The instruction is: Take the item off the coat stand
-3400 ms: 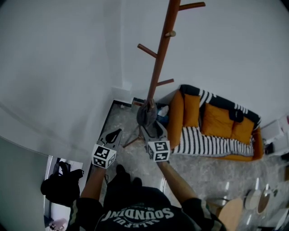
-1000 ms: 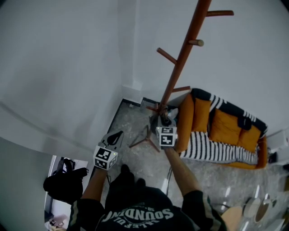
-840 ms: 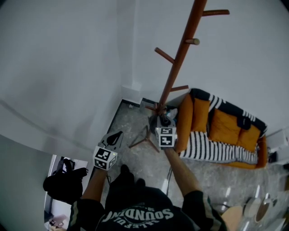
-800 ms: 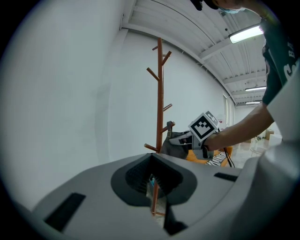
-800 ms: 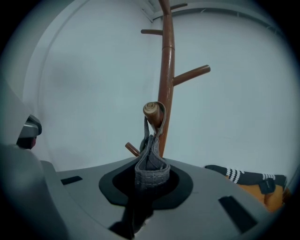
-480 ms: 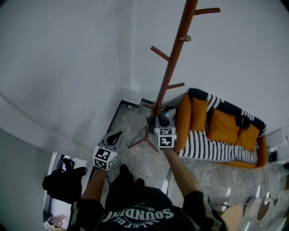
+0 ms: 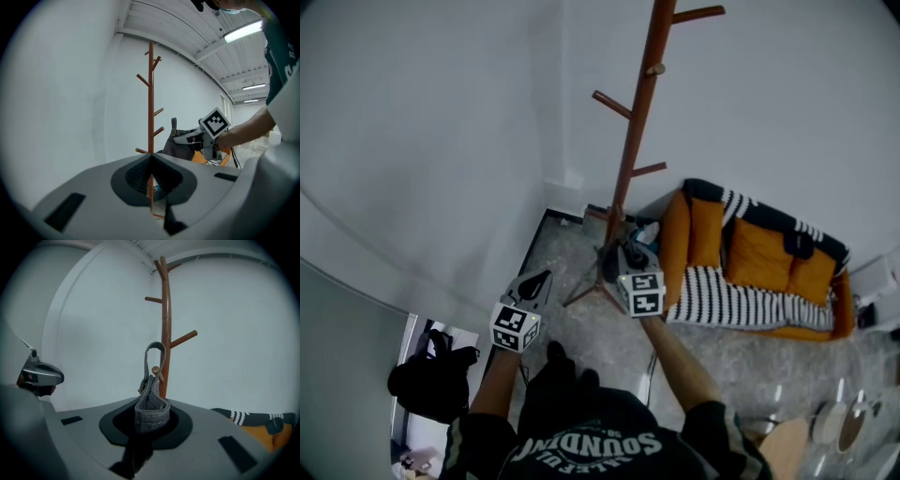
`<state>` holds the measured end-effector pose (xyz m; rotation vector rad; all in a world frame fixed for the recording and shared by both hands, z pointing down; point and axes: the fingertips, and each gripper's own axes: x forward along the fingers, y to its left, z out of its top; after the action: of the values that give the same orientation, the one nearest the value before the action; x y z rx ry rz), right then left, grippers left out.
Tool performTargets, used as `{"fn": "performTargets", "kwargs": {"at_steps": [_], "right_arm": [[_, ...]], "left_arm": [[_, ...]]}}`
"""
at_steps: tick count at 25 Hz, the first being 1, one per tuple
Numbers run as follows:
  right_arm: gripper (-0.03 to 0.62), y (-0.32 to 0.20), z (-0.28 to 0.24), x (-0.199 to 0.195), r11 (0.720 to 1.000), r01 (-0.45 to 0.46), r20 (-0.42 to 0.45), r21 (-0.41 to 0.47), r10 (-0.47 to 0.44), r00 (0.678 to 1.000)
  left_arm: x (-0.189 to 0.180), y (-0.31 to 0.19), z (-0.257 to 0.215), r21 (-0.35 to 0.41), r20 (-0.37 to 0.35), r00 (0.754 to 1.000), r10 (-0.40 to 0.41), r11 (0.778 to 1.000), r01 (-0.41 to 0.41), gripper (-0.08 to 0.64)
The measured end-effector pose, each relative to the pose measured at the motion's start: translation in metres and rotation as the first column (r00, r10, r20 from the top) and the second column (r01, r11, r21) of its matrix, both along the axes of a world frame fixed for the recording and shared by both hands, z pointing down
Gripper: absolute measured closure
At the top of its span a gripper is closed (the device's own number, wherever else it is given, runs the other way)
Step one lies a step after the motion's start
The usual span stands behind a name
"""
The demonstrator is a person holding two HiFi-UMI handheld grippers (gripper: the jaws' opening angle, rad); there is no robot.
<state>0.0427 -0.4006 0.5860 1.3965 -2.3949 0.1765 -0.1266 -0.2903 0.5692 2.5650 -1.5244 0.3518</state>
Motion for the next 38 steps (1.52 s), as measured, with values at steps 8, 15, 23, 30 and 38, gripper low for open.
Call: {"fn": "performTargets", "kwargs": {"at_steps": [8, 15, 23, 30, 38], "right_arm": [[0.540, 0.039, -0.029, 0.013, 0.999, 0.015, 0.059, 0.041, -0.018, 0.998], [0.545, 0.065, -0.027, 0.035, 0.999, 0.011, 0.052, 0.034, -0.013, 0.999], [0.552, 0.090, -0.004, 0.051, 1.000, 0.000, 0.054, 0.000, 0.000, 0.999], [0.554, 0.095, 0.000, 0.053, 1.000, 0.001, 0.055, -0.003, -0.001, 0.998], [0.554, 0.098, -0.003, 0.048, 1.000, 0.009, 0.044, 0.004, -0.010, 0.999]], "left_arm": [[0.013, 0.001, -0.005, 0.018, 0.013, 1.000, 0.022, 1.000, -0.022, 0.560], [0.029, -0.002, -0.012, 0.034, 0.015, 0.999, 0.043, 0.998, -0.043, 0.560], [0.040, 0.000, -0.009, 0.029, 0.009, 0.999, 0.051, 0.998, -0.051, 0.559], [0.048, 0.002, -0.004, 0.021, 0.005, 0.998, 0.058, 0.998, -0.058, 0.560], [0.046, 0.007, -0.004, 0.024, 0.003, 0.999, 0.052, 0.998, -0.052, 0.560]]}}
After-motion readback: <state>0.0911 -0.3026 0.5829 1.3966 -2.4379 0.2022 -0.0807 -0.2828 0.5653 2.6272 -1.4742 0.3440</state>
